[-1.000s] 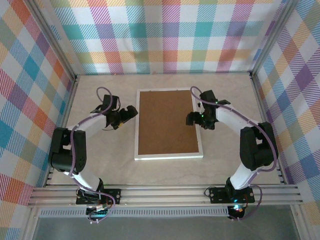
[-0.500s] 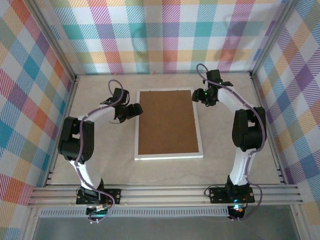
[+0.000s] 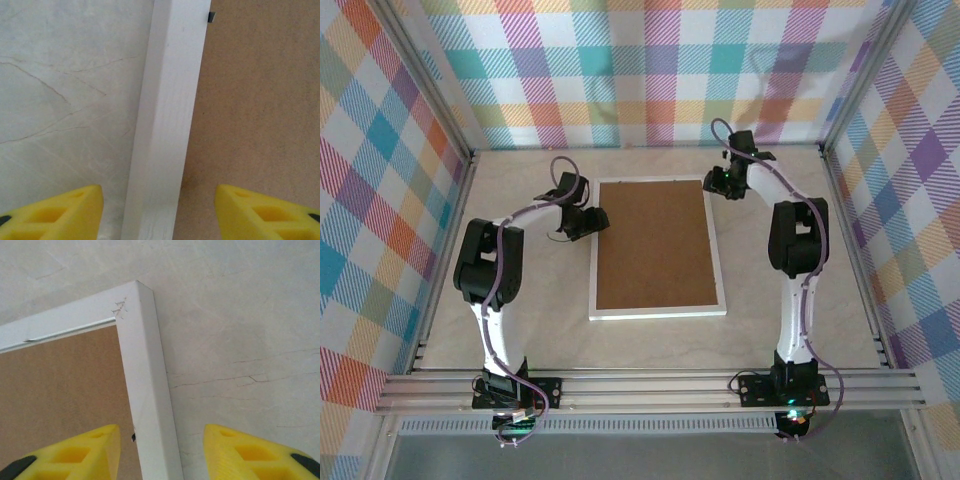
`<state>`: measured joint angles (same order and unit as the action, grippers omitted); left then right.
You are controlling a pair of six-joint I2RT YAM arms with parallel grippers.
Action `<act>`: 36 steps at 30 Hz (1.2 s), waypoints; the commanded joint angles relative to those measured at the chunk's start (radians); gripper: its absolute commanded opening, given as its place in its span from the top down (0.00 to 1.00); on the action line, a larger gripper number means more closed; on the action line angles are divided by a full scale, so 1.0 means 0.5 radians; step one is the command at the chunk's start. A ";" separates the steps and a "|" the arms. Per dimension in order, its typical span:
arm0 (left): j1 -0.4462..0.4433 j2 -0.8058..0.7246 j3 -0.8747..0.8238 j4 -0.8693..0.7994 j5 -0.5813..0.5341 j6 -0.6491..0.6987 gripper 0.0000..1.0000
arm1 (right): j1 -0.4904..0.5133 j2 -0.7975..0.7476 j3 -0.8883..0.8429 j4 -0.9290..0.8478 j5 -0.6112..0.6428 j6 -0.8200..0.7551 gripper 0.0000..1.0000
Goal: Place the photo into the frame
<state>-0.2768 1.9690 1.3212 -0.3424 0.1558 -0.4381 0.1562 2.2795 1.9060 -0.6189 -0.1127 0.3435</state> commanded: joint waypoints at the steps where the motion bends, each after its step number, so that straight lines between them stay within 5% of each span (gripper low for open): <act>1: -0.017 0.032 0.066 -0.068 0.011 0.037 0.44 | -0.003 0.055 0.084 -0.093 -0.035 0.031 0.57; 15: -0.064 0.064 0.108 -0.083 0.034 0.060 0.71 | 0.019 0.189 0.179 -0.160 -0.103 0.049 0.66; 36: -0.070 0.133 0.150 -0.150 0.020 0.115 0.72 | 0.017 0.008 0.116 -0.206 0.059 -0.022 0.65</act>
<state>-0.2924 2.0037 1.3800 -0.3908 0.1516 -0.3950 0.1612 2.3421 1.9713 -0.6895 -0.1055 0.3511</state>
